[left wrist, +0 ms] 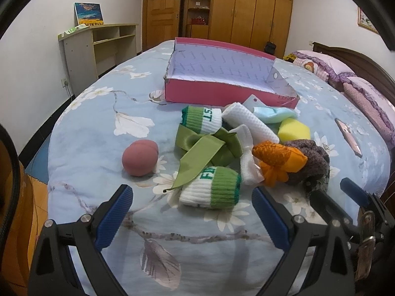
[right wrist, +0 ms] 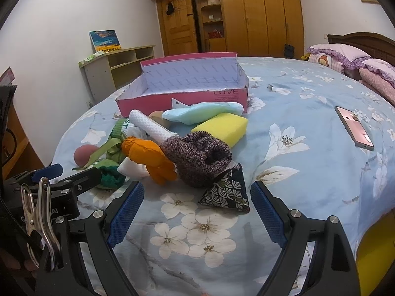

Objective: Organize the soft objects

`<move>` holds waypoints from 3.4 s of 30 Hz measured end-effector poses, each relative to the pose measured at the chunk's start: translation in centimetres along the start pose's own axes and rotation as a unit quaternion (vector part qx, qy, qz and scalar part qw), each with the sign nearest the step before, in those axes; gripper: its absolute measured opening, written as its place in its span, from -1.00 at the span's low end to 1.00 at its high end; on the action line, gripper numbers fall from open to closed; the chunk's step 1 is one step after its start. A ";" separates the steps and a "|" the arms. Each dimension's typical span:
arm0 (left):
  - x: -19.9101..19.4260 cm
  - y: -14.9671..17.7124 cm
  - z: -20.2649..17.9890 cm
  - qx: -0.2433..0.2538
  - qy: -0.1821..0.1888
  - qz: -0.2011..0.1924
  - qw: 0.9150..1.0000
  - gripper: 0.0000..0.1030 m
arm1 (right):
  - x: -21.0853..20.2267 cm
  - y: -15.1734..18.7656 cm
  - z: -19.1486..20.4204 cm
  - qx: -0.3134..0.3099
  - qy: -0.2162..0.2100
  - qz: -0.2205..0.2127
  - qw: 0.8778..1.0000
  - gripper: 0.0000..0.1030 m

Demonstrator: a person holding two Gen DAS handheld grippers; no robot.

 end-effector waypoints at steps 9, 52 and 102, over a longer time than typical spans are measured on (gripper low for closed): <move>0.1 0.0 0.1 0.001 0.000 0.001 1.000 0.93 | 0.0 0.0 -0.1 -0.001 0.000 0.000 1.000 0.76; 0.0 0.2 0.5 -0.008 0.009 0.013 1.000 0.93 | -0.4 -0.2 0.3 -0.013 -0.005 0.001 1.000 0.76; 0.9 1.6 -0.1 0.027 0.074 0.020 0.997 -0.07 | 0.8 1.6 -2.2 -0.011 -0.037 0.032 0.999 -0.37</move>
Point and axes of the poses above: each gripper's, at about its wrist camera, not at the fingertips, and x roughly the way its jaws point, z to its left, y to its underside, the point moved 10 cm from there along x, roughly the way its jaws point, and after that the axes turned 11 degrees about -z, right-handed, at the moved point
